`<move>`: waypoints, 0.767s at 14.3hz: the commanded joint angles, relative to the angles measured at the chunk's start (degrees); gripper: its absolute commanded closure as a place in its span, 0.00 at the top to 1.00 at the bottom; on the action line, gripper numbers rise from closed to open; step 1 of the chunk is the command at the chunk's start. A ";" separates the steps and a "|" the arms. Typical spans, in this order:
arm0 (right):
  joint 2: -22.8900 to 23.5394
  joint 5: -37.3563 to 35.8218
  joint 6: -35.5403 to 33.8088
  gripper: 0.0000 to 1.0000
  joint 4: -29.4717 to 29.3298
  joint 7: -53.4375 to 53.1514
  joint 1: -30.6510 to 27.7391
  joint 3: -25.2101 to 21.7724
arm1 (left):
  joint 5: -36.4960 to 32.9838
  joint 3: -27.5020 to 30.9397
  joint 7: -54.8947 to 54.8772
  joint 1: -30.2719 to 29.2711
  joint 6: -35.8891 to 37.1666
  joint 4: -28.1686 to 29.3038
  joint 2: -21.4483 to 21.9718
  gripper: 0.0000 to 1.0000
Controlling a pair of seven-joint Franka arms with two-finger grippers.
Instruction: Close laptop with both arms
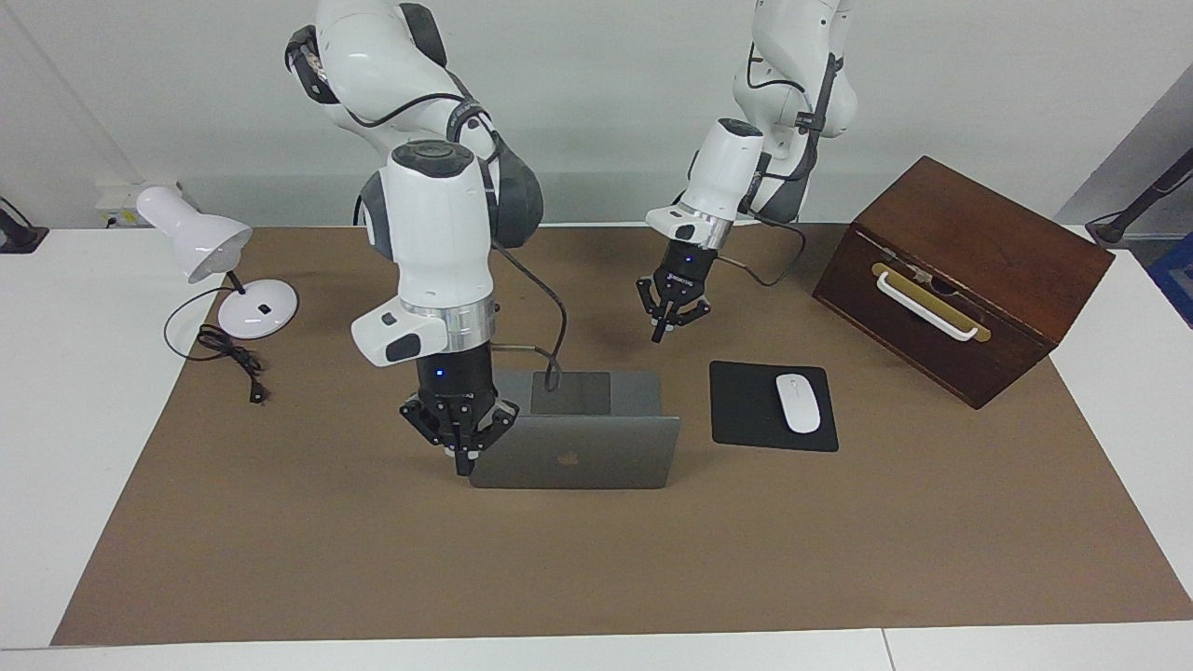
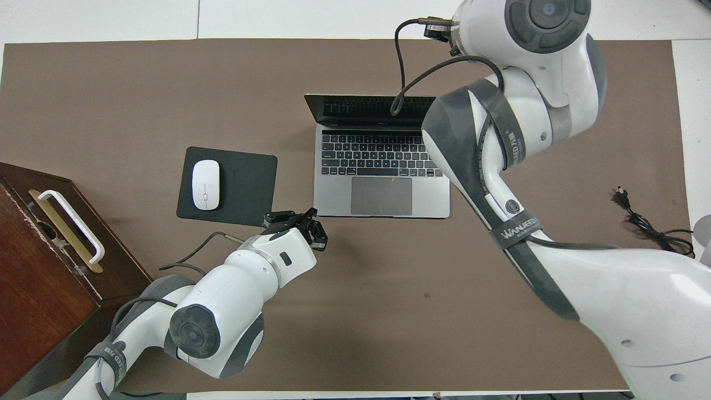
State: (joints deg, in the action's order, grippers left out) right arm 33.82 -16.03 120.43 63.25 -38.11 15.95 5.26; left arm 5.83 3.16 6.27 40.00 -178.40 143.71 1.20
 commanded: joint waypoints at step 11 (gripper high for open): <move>2.30 -3.57 -3.36 0.00 -1.90 -17.16 7.61 -1.66 | 0.06 0.80 -2.14 1.04 -19.26 -1.94 -14.47 0.00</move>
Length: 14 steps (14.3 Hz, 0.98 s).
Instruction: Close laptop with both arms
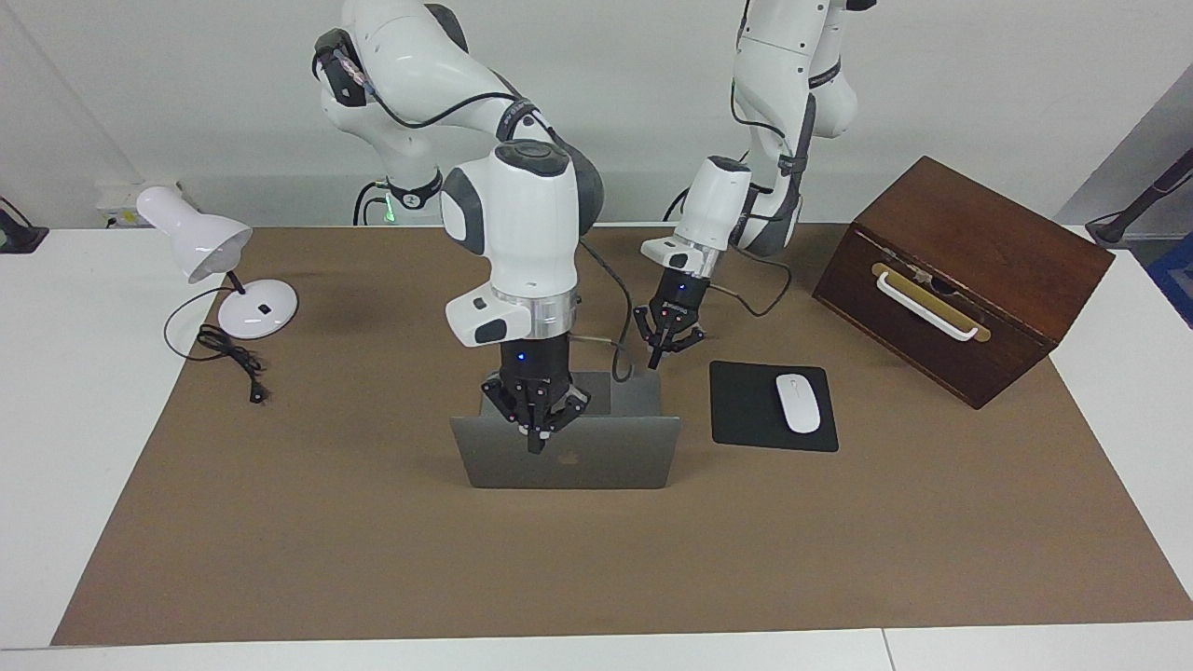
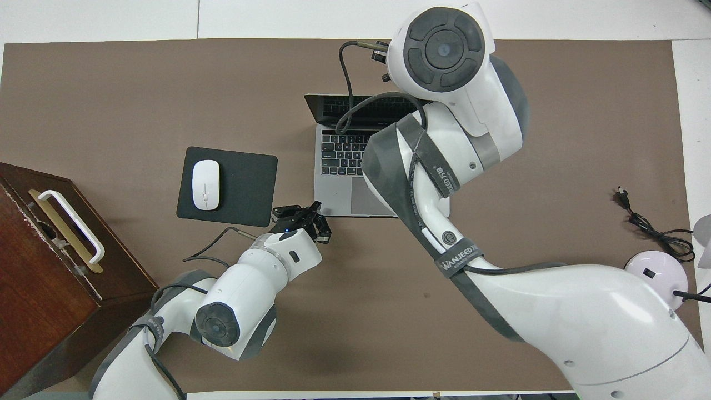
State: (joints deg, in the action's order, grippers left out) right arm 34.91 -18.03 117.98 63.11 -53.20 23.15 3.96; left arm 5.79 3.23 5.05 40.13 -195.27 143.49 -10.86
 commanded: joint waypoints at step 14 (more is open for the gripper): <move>3.15 -1.57 -0.82 0.00 -3.78 -2.79 3.92 -4.22 | 0.36 0.90 -1.00 1.97 -5.38 -2.52 -7.15 0.00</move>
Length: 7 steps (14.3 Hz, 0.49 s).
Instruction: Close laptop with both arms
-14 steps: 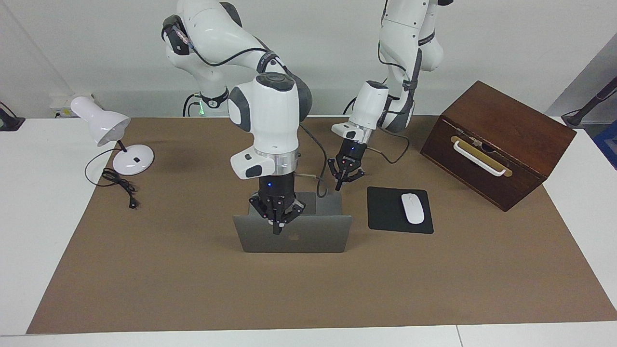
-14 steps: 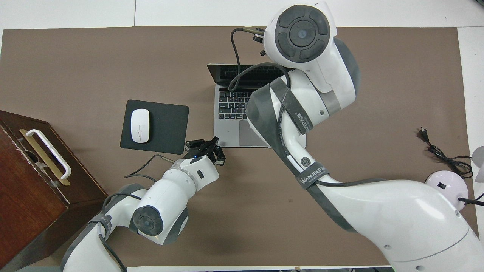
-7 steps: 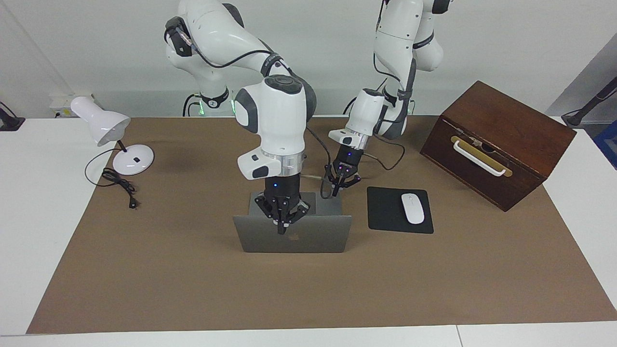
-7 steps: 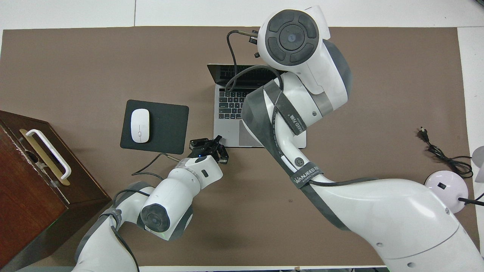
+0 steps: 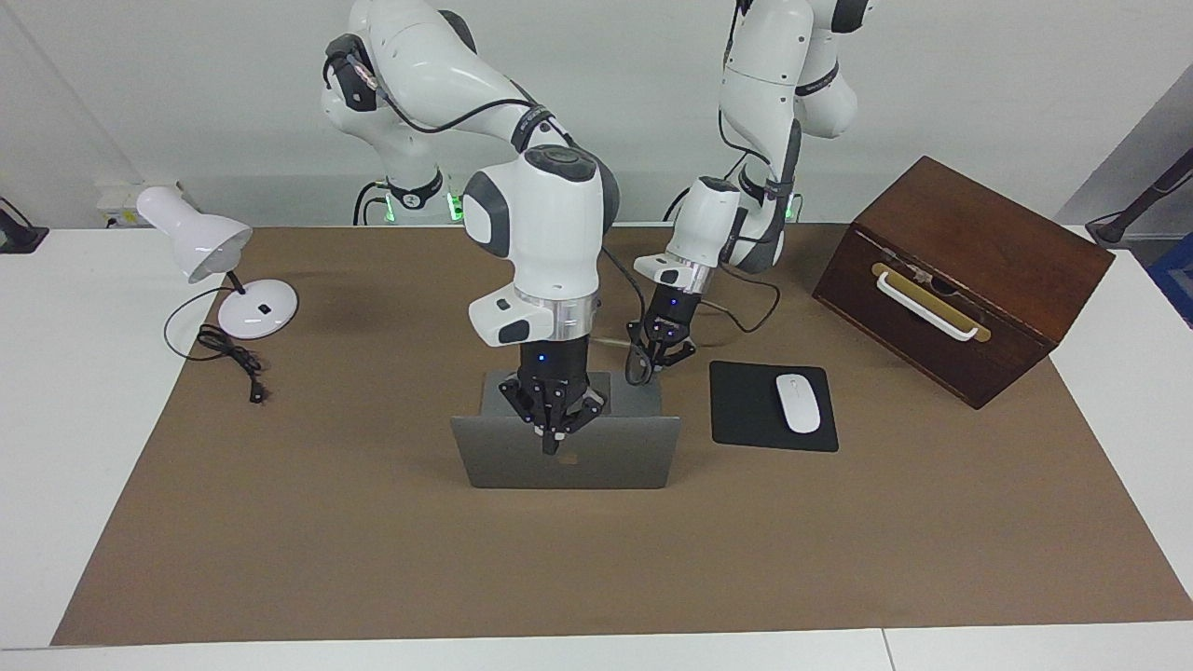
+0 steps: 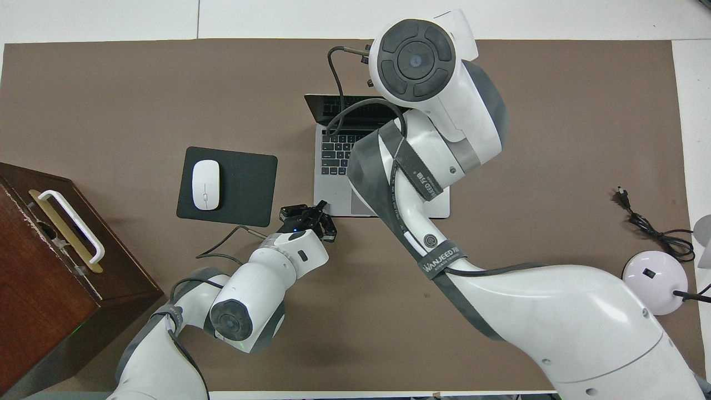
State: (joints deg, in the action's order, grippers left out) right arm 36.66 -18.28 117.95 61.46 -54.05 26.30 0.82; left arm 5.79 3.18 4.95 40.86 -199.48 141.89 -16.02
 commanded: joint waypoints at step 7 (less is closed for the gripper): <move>1.83 -1.15 0.00 0.00 -2.22 -1.94 2.08 -2.58 | 0.27 1.21 -4.86 1.06 -1.17 -1.00 -3.14 0.00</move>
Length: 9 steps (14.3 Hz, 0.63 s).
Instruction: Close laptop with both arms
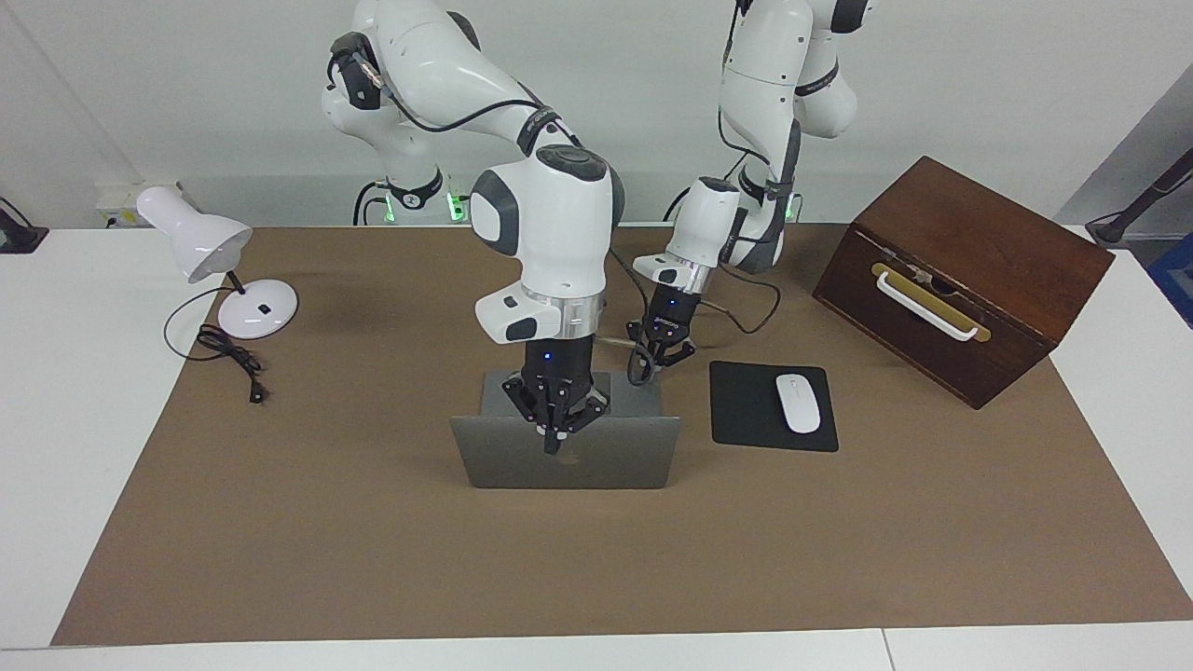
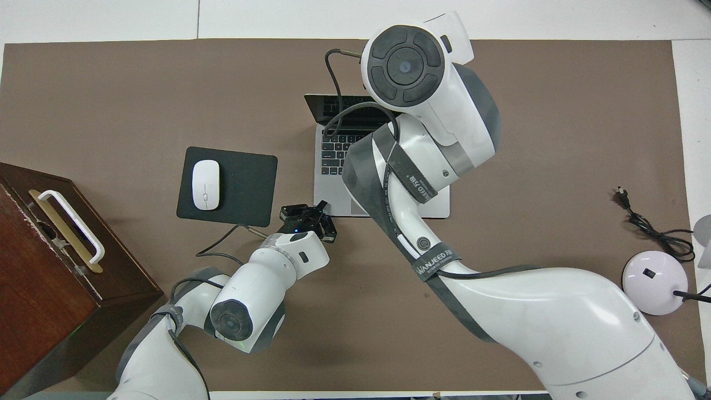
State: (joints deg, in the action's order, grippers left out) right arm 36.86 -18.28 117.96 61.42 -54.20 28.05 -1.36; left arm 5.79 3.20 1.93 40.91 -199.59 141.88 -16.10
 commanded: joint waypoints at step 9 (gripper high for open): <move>4.36 -1.15 3.41 0.00 -2.01 -4.33 0.26 -0.40 | 0.28 1.28 -4.13 0.22 -1.07 -0.91 -3.76 0.00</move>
State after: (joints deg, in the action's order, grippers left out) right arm 39.19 -18.28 120.35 61.35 -56.35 28.09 -1.39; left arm 5.79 3.21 -0.67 40.92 -199.95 141.89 -16.26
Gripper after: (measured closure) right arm 0.991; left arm 0.991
